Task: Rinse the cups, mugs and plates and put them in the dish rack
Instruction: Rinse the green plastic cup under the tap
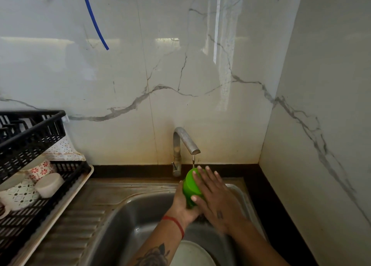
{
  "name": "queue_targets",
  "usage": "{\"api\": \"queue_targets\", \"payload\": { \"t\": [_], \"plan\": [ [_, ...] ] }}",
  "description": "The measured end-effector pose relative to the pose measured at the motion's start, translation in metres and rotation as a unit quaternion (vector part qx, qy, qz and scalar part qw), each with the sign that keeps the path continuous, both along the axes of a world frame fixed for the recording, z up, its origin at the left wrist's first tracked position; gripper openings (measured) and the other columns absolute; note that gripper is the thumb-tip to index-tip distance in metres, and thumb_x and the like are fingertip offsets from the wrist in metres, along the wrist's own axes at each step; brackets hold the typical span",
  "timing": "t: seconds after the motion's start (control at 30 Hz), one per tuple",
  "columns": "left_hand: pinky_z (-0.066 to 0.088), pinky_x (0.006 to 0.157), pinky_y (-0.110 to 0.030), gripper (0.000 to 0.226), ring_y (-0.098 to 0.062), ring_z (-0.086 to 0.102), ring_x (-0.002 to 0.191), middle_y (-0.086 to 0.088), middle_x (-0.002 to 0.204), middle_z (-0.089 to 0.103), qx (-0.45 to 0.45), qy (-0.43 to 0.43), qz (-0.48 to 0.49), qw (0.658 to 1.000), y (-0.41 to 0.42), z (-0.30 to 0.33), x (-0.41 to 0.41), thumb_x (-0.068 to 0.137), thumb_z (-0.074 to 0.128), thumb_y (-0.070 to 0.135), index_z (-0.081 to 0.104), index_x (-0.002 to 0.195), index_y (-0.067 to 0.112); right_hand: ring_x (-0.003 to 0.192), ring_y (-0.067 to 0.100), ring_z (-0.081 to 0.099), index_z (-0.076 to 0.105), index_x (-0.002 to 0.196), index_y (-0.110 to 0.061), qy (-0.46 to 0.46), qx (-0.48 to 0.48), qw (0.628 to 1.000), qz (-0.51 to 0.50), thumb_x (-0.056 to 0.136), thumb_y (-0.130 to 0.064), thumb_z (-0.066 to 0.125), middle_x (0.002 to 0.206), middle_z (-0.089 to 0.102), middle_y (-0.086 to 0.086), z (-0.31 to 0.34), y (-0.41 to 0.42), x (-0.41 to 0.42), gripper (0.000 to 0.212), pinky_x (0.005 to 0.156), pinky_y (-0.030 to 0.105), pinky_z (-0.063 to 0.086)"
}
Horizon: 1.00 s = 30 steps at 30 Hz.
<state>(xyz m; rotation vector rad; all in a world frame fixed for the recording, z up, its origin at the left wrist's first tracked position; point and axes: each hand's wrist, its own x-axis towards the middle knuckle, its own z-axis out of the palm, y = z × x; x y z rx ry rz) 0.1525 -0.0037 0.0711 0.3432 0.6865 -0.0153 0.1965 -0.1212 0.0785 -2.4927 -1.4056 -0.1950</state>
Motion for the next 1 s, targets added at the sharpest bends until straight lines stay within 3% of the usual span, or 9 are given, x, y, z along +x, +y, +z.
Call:
{"api": "queue_targets", "payload": {
  "t": [0.1,0.17,0.23,0.3,0.47,0.67,0.8,0.9,1.0],
  "plan": [
    [0.049,0.084,-0.049,0.054,-0.040,0.061,0.105,-0.027,0.108,0.067,-0.036,-0.033,0.072,0.996,-0.010,0.006,0.002,0.096,0.047,0.045,0.054,0.129,0.004,0.130,0.003,-0.041,-0.020,0.143,-0.029,0.025,0.033,0.999,0.014,0.094,-0.057,0.003,0.142,-0.036,-0.013,0.010,0.018,-0.017,0.060,0.104,0.020,-0.031],
    [0.046,0.091,-0.045,0.053,-0.039,0.063,0.103,-0.031,0.108,0.065,-0.013,-0.030,0.135,0.990,-0.004,0.010,0.003,0.098,0.043,0.037,0.044,0.132,-0.003,0.140,0.004,-0.024,0.004,0.149,-0.025,0.003,0.064,0.995,0.081,0.102,-0.045,0.019,0.154,-0.012,-0.012,0.009,0.018,-0.028,0.053,0.114,0.027,-0.019],
    [0.049,0.080,-0.043,0.054,-0.035,0.070,0.080,-0.026,0.092,0.069,0.086,-0.019,0.068,0.994,0.005,0.014,-0.005,0.089,0.053,0.046,0.054,0.118,0.000,0.143,0.010,0.020,0.046,0.140,-0.020,-0.051,0.171,0.978,0.105,0.098,-0.038,0.039,0.148,0.038,-0.004,0.001,0.009,-0.034,0.046,0.118,0.038,0.015],
    [0.051,0.070,-0.046,0.049,-0.038,0.067,0.087,-0.026,0.104,0.067,0.105,-0.039,0.049,0.992,0.014,0.011,-0.007,0.085,0.063,0.042,0.057,0.114,0.003,0.128,0.010,0.045,0.054,0.133,-0.023,-0.018,0.302,0.953,0.030,0.090,-0.039,0.052,0.133,0.057,-0.004,-0.011,0.000,-0.032,0.046,0.101,0.034,0.045],
    [0.054,0.083,-0.052,0.043,-0.034,0.062,0.103,-0.020,0.118,0.062,0.336,-0.057,0.099,0.935,0.002,0.018,-0.018,0.080,0.073,0.016,0.053,0.116,0.007,0.117,0.006,0.043,0.029,0.141,-0.033,0.312,0.300,0.891,-0.138,0.062,-0.061,0.078,0.133,0.038,-0.013,-0.021,0.000,-0.013,0.097,0.087,0.024,0.047],
    [0.045,0.102,-0.042,0.039,-0.019,0.047,0.123,0.000,0.133,0.045,0.583,-0.074,0.061,0.807,-0.003,0.033,-0.034,0.074,0.067,0.043,0.063,0.091,0.008,0.093,-0.001,0.064,0.048,0.121,-0.026,0.482,0.335,0.809,-0.041,0.056,-0.017,0.091,0.114,0.063,-0.004,-0.029,0.010,-0.001,0.078,0.068,0.017,0.052],
    [0.051,0.070,-0.014,0.025,-0.009,0.058,0.104,-0.001,0.123,0.056,0.532,-0.127,0.077,0.834,0.008,0.039,-0.042,0.091,0.057,0.029,0.053,0.115,0.024,0.091,0.001,0.063,0.042,0.122,-0.028,0.489,0.351,0.796,-0.060,0.061,-0.013,0.090,0.112,0.059,-0.010,-0.022,0.026,-0.005,0.079,0.068,0.019,0.054],
    [0.051,0.080,-0.022,0.023,-0.013,0.058,0.108,0.000,0.121,0.058,0.500,-0.130,0.081,0.852,0.016,0.042,-0.046,0.096,0.050,0.025,0.050,0.120,0.025,0.104,0.012,0.057,0.039,0.126,-0.029,0.478,0.352,0.800,-0.085,0.060,-0.018,0.090,0.116,0.056,-0.006,-0.018,0.028,0.000,0.085,0.085,0.034,0.055],
    [0.050,0.081,-0.026,0.022,-0.017,0.059,0.109,-0.001,0.120,0.061,0.483,-0.119,0.072,0.864,0.020,0.042,-0.050,0.096,0.050,0.026,0.050,0.118,0.026,0.102,0.012,0.057,0.043,0.121,-0.031,0.444,0.349,0.820,-0.092,0.057,-0.016,0.092,0.116,0.059,-0.003,-0.019,0.022,0.004,0.082,0.076,0.020,0.051]
  ]
}}
